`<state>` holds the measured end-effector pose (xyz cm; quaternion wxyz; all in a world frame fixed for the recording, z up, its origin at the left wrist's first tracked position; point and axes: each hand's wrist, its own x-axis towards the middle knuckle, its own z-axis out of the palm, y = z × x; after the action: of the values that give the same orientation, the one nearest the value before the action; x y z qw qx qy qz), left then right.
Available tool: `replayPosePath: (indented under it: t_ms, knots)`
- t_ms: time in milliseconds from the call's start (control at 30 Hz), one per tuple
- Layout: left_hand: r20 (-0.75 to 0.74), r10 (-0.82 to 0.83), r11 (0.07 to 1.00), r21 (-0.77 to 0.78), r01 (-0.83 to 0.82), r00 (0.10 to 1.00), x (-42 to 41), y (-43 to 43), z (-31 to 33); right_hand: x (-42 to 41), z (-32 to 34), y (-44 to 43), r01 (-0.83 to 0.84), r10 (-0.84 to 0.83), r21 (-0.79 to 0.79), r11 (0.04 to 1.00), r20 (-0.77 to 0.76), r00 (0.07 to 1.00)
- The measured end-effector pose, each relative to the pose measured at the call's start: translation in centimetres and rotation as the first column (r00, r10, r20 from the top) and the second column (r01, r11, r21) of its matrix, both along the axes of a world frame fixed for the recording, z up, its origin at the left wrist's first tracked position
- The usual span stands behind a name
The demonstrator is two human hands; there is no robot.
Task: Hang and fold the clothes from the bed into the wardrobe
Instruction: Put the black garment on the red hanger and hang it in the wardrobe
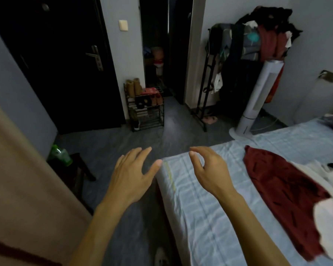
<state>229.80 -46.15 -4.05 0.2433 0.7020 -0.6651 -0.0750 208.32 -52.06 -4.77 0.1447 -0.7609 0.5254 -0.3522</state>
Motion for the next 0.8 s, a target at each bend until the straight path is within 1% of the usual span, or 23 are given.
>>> replayPosePath:
  t_ms: [133, 233, 367, 467, 533, 633, 800]
  knots:
    - [0.014, -0.003, 0.997, 0.080, 0.002, 1.000, 4.4, -8.8, -0.3, 4.8, -1.8, -8.9, -0.030, 0.030, 0.041, 0.999, 0.020, 0.999]
    - [0.037, -0.017, 0.993, 0.118, 0.012, 0.999, 8.0, -15.2, 0.4, 8.5, -0.9, -15.5, -0.022, 0.021, 0.032, 0.999, 0.023, 0.999]
    - [0.027, -0.011, 0.995, 0.100, 0.009, 1.000, 13.1, -22.4, 0.9, 14.1, 0.8, -22.7, -0.043, 0.042, 0.033, 0.999, 0.025, 0.999]
    - [0.042, 0.009, 0.998, 0.066, -0.012, 0.999, 17.2, -27.6, 0.5, 18.2, 0.6, -27.6, -0.065, 0.066, 0.050, 0.997, -0.019, 0.998]
    - [0.018, 0.009, 0.998, 0.068, -0.010, 1.000, 19.9, -31.2, 0.1, 20.7, -0.1, -31.0, -0.051, 0.054, 0.069, 0.996, -0.040, 0.998]
    - [-0.026, -0.042, 0.995, 0.093, 0.044, 0.999, 24.0, -36.9, -0.9, 24.6, -1.1, -35.9, -0.006, 0.012, 0.077, 0.997, -0.080, 0.997]
    - [-0.046, -0.152, 0.983, 0.093, 0.155, 0.987, 30.3, -46.2, -2.0, 31.4, -1.6, -42.7, 0.070, -0.063, 0.047, 0.996, -0.136, 0.989]
